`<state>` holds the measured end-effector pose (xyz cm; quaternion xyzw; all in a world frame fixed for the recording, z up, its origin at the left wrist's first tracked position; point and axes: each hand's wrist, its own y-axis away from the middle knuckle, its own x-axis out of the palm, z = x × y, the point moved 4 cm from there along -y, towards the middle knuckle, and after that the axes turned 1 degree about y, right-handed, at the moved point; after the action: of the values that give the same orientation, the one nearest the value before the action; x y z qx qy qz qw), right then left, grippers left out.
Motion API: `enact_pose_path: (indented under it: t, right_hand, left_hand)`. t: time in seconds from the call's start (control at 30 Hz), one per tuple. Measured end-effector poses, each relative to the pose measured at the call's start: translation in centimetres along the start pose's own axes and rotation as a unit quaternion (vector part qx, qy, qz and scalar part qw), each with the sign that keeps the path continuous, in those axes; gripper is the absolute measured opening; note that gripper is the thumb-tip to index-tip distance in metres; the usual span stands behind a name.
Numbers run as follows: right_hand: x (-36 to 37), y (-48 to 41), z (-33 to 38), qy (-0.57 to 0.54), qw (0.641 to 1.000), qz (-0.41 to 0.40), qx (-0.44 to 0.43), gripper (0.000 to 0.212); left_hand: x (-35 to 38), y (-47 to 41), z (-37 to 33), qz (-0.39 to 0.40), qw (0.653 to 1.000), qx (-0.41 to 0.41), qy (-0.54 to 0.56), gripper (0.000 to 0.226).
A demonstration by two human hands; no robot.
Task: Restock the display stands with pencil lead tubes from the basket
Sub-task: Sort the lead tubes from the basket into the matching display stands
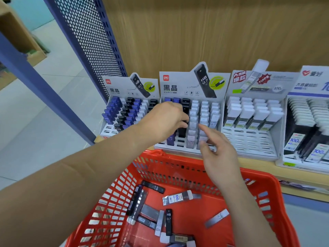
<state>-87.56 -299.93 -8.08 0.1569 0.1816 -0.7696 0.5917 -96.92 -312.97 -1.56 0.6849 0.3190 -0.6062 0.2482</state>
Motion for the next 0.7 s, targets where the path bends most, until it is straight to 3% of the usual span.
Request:
enact_pose_path:
  t: [0.13, 0.3, 0.5, 0.63, 0.7]
  right_hand:
    - [-0.1, 0.2, -0.1, -0.01, 1.0, 0.01, 0.004, 0.043]
    - [-0.5, 0.4, -0.1, -0.019, 1.0, 0.017, 0.008, 0.042]
    - [-1.5, 0.1, -0.1, -0.071, 0.997, 0.012, 0.03, 0.045]
    - [-3.8, 0.0, -0.1, -0.133, 0.99, -0.003, 0.053, 0.034]
    - [-4.4, 0.1, -0.2, -0.141, 0.985, 0.076, 0.068, 0.024]
  left_hand:
    - [0.2, 0.0, 0.0, 0.024, 0.997, 0.012, -0.07, 0.016]
    - [-0.3, 0.2, 0.3, -0.008, 0.999, -0.051, 0.001, 0.021]
    - [0.9, -0.8, 0.3, -0.018, 0.998, -0.06, -0.031, 0.015]
    - [-0.4, -0.2, -0.2, -0.08, 0.992, -0.098, 0.023, 0.018]
    - [-1.2, 1.9, -0.4, -0.162, 0.977, -0.123, 0.068, 0.018]
